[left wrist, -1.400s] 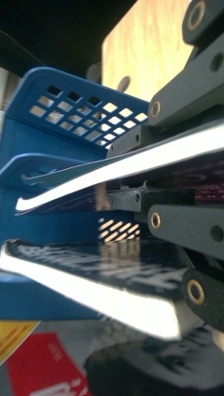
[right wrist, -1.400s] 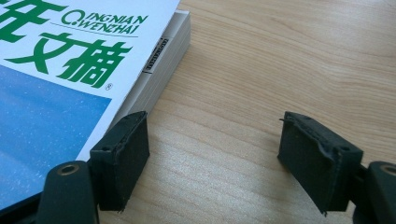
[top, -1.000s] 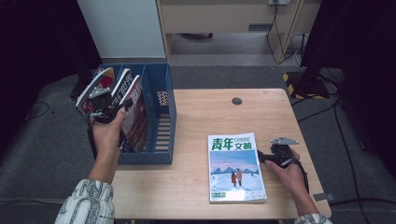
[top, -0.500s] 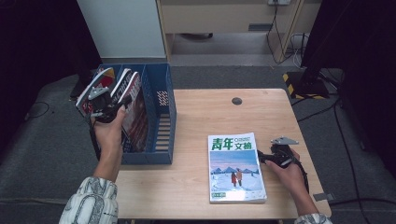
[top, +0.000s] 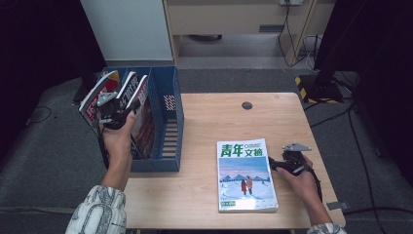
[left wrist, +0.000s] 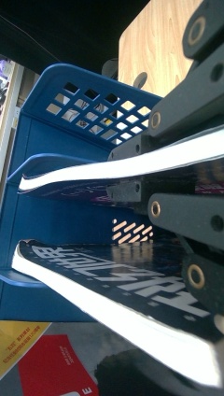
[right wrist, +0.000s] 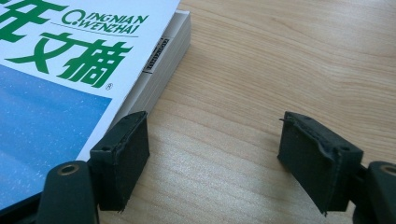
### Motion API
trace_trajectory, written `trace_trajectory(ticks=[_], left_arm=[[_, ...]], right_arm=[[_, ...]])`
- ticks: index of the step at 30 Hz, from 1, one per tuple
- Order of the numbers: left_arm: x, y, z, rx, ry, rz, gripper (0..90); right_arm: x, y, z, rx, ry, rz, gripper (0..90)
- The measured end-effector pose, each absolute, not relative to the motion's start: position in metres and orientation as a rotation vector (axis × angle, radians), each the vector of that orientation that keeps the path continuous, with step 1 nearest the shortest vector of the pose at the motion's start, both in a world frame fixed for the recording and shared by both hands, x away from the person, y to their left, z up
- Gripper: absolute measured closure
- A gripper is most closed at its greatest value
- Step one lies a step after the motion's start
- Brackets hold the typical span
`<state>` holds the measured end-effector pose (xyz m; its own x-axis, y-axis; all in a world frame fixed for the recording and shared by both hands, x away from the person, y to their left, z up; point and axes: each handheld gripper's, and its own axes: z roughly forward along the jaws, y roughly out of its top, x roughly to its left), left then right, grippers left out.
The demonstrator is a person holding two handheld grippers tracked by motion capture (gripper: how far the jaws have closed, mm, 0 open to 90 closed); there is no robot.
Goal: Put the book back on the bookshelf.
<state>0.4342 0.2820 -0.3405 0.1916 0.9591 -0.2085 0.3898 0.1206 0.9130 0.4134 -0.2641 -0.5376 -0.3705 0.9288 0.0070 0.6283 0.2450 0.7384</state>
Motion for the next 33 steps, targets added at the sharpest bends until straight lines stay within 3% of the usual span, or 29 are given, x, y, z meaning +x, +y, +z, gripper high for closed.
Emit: trace_trajectory(ticks=[21, 26, 33], left_arm=[[0.455, 0.278, -0.345, 1.426, 1.398, 0.708, 82.8], [0.453, 0.284, -0.343, 1.374, 1.37, 0.713, 75.2], [0.449, 0.287, -0.333, 1.385, 1.351, 0.746, 71.1]], right_arm=[[0.413, -0.264, -0.538, 1.42, 2.089, 0.927, 24.5], [0.413, -0.264, -0.538, 1.419, 2.089, 0.927, 24.4], [0.413, -0.264, -0.538, 1.418, 2.087, 0.926, 24.5]])
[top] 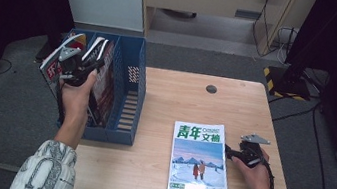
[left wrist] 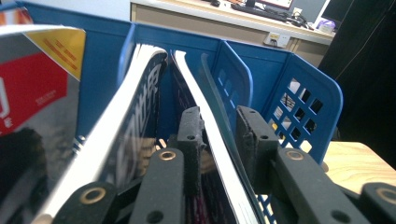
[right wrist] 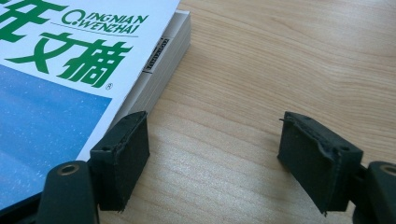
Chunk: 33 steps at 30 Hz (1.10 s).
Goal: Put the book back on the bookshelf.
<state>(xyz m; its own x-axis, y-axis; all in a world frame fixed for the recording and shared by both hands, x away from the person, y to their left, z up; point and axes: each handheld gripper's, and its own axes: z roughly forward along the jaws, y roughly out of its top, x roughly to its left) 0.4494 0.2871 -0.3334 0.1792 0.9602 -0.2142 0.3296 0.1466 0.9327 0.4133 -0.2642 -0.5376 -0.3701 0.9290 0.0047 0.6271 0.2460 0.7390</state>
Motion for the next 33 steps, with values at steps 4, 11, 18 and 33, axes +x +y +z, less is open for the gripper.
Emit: trace_trajectory(ticks=[4, 11, 18, 33], left_arm=[[0.45, 0.291, -0.328, 1.413, 1.35, 0.737, 69.4], [0.449, 0.299, -0.321, 1.398, 1.343, 0.733, 67.6], [0.444, 0.304, -0.309, 1.382, 1.314, 0.754, 65.9], [0.433, 0.302, -0.303, 1.467, 1.235, 0.708, 61.7]], right_arm=[[0.413, -0.264, -0.538, 1.418, 2.087, 0.926, 24.4], [0.413, -0.264, -0.538, 1.419, 2.087, 0.926, 24.5], [0.413, -0.264, -0.538, 1.421, 2.085, 0.925, 24.3], [0.413, -0.264, -0.538, 1.424, 2.084, 0.925, 24.1]])
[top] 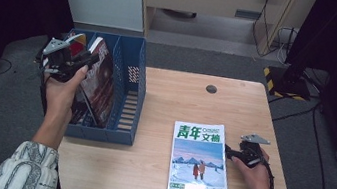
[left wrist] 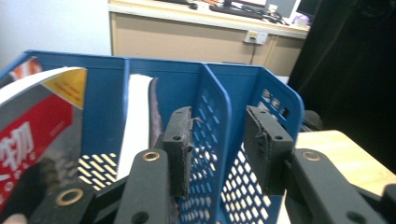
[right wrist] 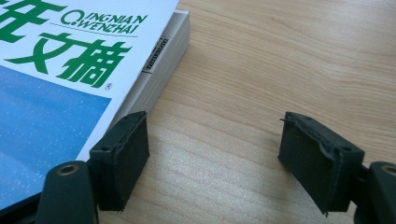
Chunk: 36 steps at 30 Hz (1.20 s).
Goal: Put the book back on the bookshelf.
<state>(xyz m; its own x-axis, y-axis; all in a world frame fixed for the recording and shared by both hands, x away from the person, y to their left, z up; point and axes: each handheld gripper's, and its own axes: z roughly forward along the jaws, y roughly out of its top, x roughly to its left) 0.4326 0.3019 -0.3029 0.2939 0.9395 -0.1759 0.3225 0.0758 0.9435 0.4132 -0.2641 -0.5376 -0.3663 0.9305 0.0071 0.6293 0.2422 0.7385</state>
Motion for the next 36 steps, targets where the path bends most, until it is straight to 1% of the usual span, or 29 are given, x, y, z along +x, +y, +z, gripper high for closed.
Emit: trace_trajectory(ticks=[3, 10, 12, 17, 20, 28, 36], left_arm=[[0.43, 0.298, -0.304, 1.487, 1.188, 0.689, 60.6], [0.427, 0.287, -0.311, 1.541, 1.154, 0.656, 55.6], [0.427, 0.28, -0.317, 1.57, 1.138, 0.624, 53.4], [0.427, 0.271, -0.33, 1.606, 1.129, 0.608, 49.1], [0.427, 0.269, -0.338, 1.622, 1.124, 0.59, 48.4], [0.427, 0.258, -0.358, 1.662, 1.117, 0.554, 42.4], [0.425, 0.242, -0.375, 1.718, 1.083, 0.508, 39.4]], right_arm=[[0.413, -0.264, -0.538, 1.425, 2.084, 0.926, 24.1], [0.413, -0.264, -0.538, 1.425, 2.084, 0.926, 24.1], [0.413, -0.264, -0.538, 1.425, 2.084, 0.926, 24.0], [0.413, -0.264, -0.538, 1.425, 2.084, 0.926, 24.1], [0.413, -0.264, -0.538, 1.425, 2.084, 0.926, 24.0], [0.413, -0.264, -0.538, 1.426, 2.084, 0.926, 23.9], [0.413, -0.264, -0.538, 1.434, 2.08, 0.927, 22.7]])
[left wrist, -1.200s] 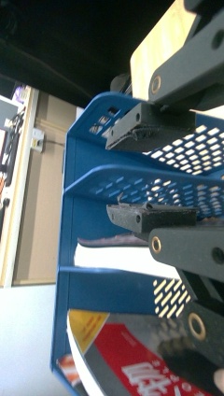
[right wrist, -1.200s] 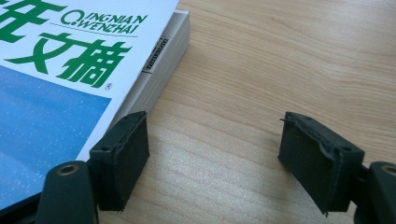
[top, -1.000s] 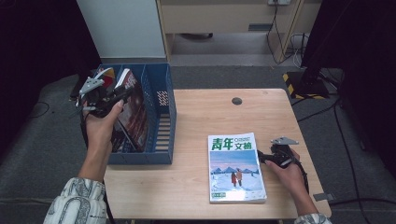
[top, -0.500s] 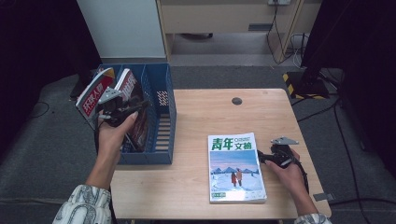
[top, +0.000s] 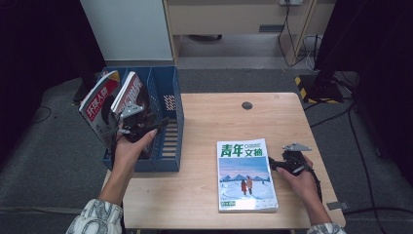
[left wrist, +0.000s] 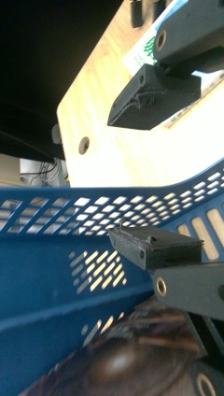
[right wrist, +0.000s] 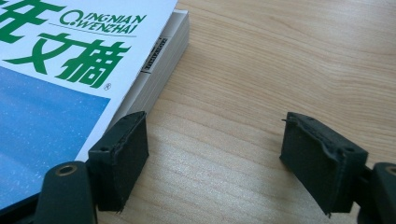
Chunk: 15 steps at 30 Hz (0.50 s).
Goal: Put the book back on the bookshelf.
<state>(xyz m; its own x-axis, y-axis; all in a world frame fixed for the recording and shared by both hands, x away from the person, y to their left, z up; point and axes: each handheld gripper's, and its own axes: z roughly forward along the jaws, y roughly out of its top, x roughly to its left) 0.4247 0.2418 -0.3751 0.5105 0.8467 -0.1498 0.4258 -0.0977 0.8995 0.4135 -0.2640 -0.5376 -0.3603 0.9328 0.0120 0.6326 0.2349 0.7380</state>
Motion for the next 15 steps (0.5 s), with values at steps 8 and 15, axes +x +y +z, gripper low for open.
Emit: trace_trajectory(ticks=[8, 15], left_arm=[[0.422, 0.225, -0.384, 1.766, 1.038, 0.477, 36.7], [0.421, 0.211, -0.391, 1.802, 1.01, 0.451, 32.4]], right_arm=[[0.414, -0.264, -0.538, 1.435, 2.074, 0.925, 22.2], [0.414, -0.265, -0.538, 1.436, 2.073, 0.919, 20.2]])
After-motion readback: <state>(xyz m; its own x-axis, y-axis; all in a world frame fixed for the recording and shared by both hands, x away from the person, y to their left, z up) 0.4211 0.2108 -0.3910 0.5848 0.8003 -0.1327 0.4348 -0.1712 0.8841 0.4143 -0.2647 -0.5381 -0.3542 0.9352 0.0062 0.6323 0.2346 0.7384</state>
